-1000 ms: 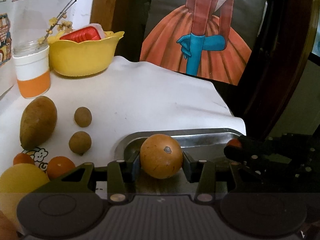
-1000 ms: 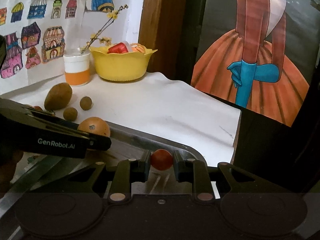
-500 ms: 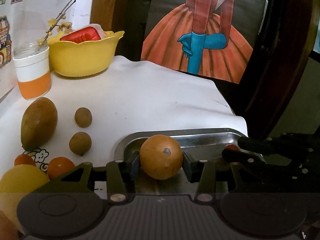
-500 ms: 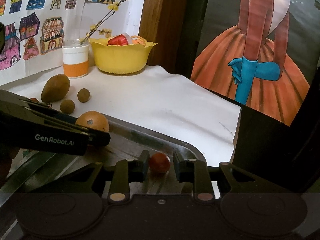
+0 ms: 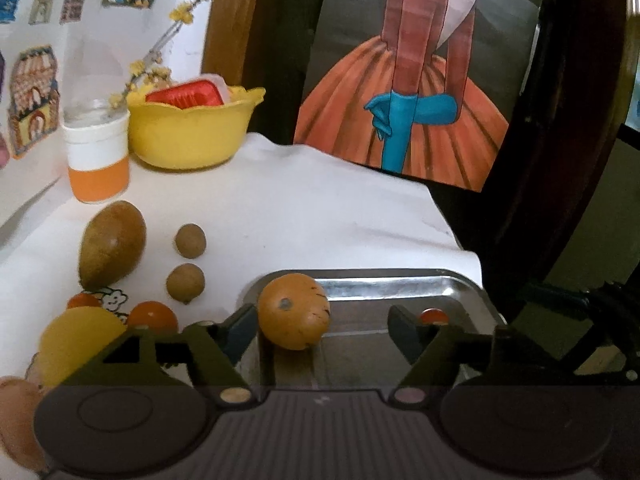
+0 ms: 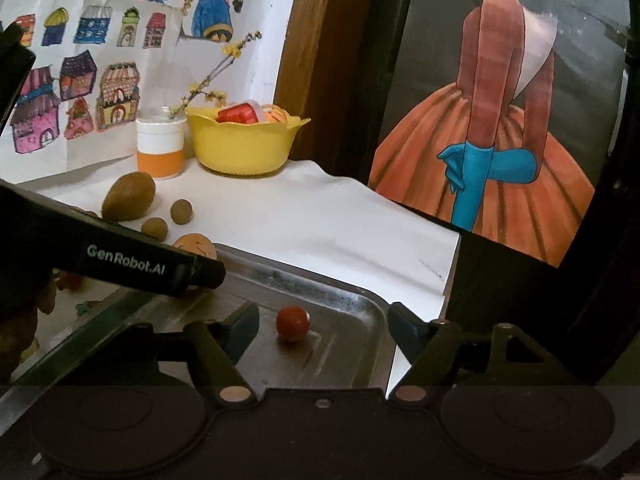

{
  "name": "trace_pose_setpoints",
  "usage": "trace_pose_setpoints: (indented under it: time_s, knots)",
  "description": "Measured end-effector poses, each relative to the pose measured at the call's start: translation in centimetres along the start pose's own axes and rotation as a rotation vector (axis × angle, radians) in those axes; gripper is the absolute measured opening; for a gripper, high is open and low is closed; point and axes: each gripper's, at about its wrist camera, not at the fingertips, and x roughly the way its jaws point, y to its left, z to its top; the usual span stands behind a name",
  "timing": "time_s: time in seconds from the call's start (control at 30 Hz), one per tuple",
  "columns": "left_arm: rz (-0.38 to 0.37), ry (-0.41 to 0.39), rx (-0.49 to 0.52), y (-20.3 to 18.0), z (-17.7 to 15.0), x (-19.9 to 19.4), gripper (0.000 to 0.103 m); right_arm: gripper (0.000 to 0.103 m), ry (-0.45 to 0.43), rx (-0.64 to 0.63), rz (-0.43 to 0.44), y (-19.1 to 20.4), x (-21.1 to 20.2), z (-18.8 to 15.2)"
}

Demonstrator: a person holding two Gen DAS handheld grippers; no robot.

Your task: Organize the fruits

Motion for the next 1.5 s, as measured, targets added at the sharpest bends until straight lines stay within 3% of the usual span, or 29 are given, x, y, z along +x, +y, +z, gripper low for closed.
trace_pose_setpoints:
  time_s: [0.23,0.4,0.97,1.5]
  knots:
    - [0.005,-0.041,-0.012,-0.2,-0.4,-3.7,0.096,0.094,-0.037,0.024,-0.003,0.5,-3.6,-0.4]
    - [0.016,-0.076,-0.001,-0.3,-1.1,-6.6,0.102,0.102,-0.066,0.029,0.001,1.6,-7.0,-0.7]
    - [0.090,-0.113,0.014,2.1,-6.3,-16.7,0.103,0.102,-0.022,0.073,0.014,6.7,-15.2,-4.2]
    - [0.156,-0.079,-0.038,6.6,-11.3,-21.6,0.103,0.102,0.060,0.022,0.023,11.8,-18.9,-6.5]
